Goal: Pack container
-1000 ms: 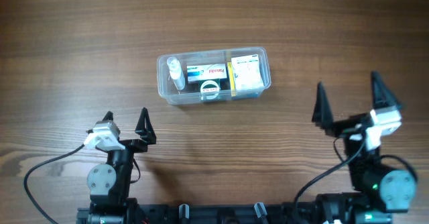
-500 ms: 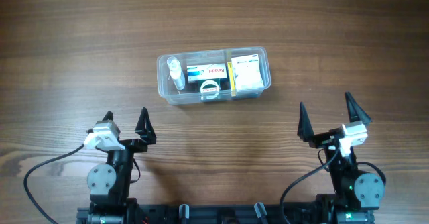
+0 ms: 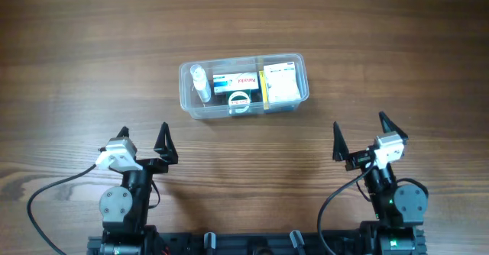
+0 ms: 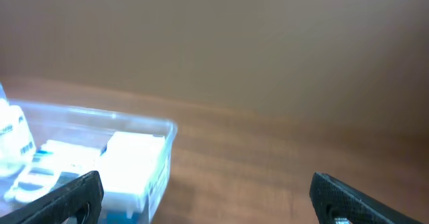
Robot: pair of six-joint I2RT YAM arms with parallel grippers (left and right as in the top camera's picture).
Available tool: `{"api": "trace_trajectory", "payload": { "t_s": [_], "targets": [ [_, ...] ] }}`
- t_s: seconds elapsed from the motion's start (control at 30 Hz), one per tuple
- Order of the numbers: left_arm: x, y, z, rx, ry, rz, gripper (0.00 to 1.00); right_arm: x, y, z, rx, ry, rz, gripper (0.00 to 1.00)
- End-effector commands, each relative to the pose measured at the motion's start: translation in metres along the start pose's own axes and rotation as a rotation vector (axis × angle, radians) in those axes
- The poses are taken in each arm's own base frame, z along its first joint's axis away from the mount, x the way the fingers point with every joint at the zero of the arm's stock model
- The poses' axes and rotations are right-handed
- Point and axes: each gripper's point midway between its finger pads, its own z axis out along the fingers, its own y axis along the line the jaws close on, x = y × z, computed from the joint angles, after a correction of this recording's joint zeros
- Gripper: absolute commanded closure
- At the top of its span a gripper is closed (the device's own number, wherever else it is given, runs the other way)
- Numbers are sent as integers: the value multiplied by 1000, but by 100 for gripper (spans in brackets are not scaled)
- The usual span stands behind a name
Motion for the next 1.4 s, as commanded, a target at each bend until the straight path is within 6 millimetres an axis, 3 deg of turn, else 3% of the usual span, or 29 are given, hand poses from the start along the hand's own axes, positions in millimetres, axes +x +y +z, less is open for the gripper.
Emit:
{"api": "trace_trajectory", "payload": {
  "t_s": [0.0,1.37],
  "targets": [
    [1,1,0,2,0,-9,0,6,-1,-3,13,18,-2,0],
    [1,1,0,2,1,-9,0,4,-6,-4,42,11,-3,0]
  ]
}}
